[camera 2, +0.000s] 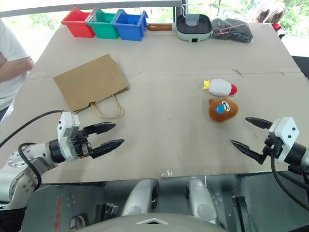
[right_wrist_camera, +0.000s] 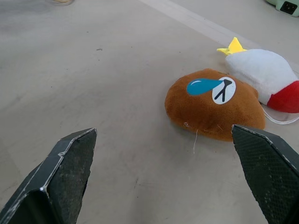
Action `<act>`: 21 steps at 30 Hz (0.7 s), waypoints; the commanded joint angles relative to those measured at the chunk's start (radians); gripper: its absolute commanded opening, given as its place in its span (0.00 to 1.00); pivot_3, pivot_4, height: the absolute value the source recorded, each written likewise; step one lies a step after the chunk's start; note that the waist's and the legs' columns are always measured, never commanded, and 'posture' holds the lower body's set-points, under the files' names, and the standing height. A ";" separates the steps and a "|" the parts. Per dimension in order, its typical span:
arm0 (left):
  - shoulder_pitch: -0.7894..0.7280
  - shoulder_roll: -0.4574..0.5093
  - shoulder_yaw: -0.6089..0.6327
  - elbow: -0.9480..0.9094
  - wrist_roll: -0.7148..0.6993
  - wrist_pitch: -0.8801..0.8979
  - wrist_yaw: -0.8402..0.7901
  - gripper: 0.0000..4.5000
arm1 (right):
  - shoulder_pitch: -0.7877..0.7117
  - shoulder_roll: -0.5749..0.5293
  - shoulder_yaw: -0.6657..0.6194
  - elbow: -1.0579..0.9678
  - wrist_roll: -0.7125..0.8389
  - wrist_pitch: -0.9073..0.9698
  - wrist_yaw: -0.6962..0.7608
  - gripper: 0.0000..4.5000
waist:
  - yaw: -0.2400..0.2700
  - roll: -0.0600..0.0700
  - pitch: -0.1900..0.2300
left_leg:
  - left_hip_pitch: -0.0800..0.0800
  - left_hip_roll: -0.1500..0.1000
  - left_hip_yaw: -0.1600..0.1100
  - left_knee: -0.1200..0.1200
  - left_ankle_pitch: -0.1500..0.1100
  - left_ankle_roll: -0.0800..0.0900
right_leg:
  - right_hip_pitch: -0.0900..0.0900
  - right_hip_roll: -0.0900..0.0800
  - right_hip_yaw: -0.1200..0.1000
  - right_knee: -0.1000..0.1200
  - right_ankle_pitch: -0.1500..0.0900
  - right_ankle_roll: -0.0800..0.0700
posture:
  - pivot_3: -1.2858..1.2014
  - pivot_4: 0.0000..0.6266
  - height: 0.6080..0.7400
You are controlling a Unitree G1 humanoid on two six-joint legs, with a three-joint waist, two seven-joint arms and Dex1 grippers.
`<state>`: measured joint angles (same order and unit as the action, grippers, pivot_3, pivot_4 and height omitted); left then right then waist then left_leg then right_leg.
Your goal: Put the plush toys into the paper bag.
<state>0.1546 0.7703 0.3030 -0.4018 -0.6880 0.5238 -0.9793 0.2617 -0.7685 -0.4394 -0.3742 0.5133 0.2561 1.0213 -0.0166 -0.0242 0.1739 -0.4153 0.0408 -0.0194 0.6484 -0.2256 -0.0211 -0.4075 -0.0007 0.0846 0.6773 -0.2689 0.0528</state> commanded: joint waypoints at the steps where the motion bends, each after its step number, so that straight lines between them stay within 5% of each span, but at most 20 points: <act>1: -0.019 -0.002 0.021 -0.016 0.001 -0.021 0.016 0.98 | -0.023 0.022 0.028 -0.045 0.003 -0.022 -0.026 1.00 | 0.000 0.000 0.000 | 0.000 0.000 0.000 0.000 0.000 0.000 | 0.000 0.000 0.000 0.000 0.000 0.000 | 0.52 0.24 1.00; 5: -0.092 -0.019 0.109 0.078 -0.010 -0.002 0.120 0.98 | -0.088 0.094 0.145 -0.131 -0.034 -0.009 -0.126 1.00 | -0.002 0.000 0.000 | 0.000 0.000 -0.001 0.000 0.000 0.000 | 0.000 0.000 -0.001 0.001 0.000 0.000 | 0.52 0.24 1.00; 9: -0.134 0.072 0.192 0.210 0.059 -0.074 0.084 0.98 | -0.128 0.105 0.246 -0.198 -0.078 0.062 -0.206 1.00 | -0.003 -0.001 0.000 | 0.000 0.000 -0.003 0.001 0.000 0.000 | 0.000 0.001 -0.002 0.001 0.000 0.000 | 0.52 0.24 1.00; 14: -0.132 0.201 0.111 0.418 0.336 -0.508 -0.077 0.98 | -0.159 0.096 0.327 -0.236 -0.065 0.088 -0.185 1.00 | 0.004 0.000 0.000 | -0.001 -0.001 -0.001 0.000 0.000 0.000 | 0.000 -0.001 -0.002 -0.001 0.002 -0.004 | 0.52 0.24 1.00; 21: -0.343 0.162 -0.110 0.674 0.550 -0.817 -0.080 0.98 | -0.170 0.131 0.405 -0.269 -0.093 0.085 -0.236 1.00 | 0.007 -0.002 -0.001 | -0.001 -0.001 -0.001 0.001 0.000 0.000 | 0.000 -0.001 -0.003 -0.001 0.002 -0.004 | 0.52 0.24 1.00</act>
<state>-0.1528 0.9322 0.2151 0.2231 -0.1836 -0.2170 -1.0717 0.0945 -0.6392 -0.0332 -0.6061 0.4266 0.3471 0.7989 -0.0097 -0.0259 0.1729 -0.4167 0.0401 -0.0210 0.6492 -0.2256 -0.0211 -0.4074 -0.0017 0.0818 0.6765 -0.2665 0.0489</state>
